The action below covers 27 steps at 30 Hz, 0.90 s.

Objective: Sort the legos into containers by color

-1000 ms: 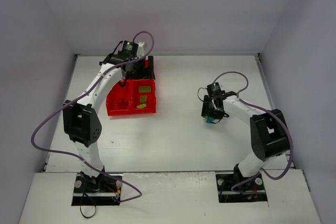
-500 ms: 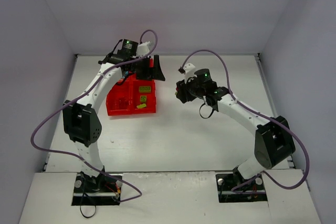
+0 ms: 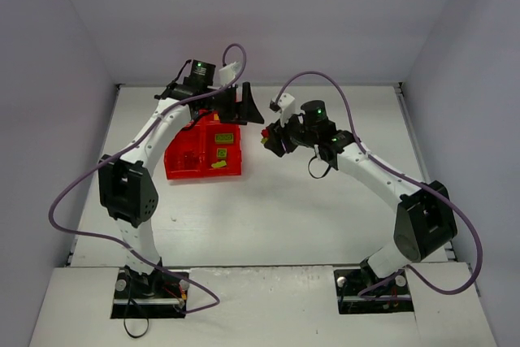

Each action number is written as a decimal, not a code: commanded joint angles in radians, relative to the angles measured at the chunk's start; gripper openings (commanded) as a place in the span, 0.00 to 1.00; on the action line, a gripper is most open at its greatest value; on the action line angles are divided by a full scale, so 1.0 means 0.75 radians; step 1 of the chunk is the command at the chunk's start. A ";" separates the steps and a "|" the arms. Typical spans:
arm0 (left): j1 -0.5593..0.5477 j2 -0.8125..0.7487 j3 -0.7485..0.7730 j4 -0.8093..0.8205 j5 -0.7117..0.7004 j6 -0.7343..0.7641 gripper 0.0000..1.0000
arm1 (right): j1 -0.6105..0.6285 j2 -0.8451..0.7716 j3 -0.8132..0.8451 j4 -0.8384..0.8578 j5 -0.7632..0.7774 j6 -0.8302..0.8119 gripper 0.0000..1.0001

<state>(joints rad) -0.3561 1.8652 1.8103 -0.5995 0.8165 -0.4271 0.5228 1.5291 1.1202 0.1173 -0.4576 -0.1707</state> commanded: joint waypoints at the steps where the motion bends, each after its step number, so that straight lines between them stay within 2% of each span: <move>1: -0.028 -0.006 0.061 0.079 0.042 -0.028 0.73 | 0.019 -0.063 0.092 0.075 -0.042 -0.028 0.09; 9: -0.081 0.080 0.129 0.008 0.018 0.009 0.72 | 0.033 -0.069 0.083 0.069 -0.038 -0.034 0.09; 12: -0.088 0.088 0.127 0.010 0.024 0.009 0.58 | 0.033 -0.071 0.077 0.069 -0.034 -0.036 0.09; 13: -0.088 0.090 0.125 0.014 0.028 0.011 0.45 | 0.033 -0.071 0.077 0.067 -0.034 -0.038 0.09; 17: -0.086 0.086 0.125 0.008 0.044 0.021 0.13 | 0.033 -0.073 0.067 0.069 -0.028 -0.038 0.09; 23: -0.008 0.039 0.125 -0.015 0.071 0.027 0.09 | 0.035 -0.077 0.020 0.067 -0.016 -0.046 0.09; 27: 0.120 -0.024 0.118 -0.060 0.071 0.056 0.09 | 0.035 -0.077 -0.015 0.067 -0.014 -0.036 0.09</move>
<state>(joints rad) -0.3721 1.9617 1.8614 -0.6525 0.9035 -0.4244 0.5564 1.5284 1.1248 0.1432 -0.4641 -0.1886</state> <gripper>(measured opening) 0.296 0.461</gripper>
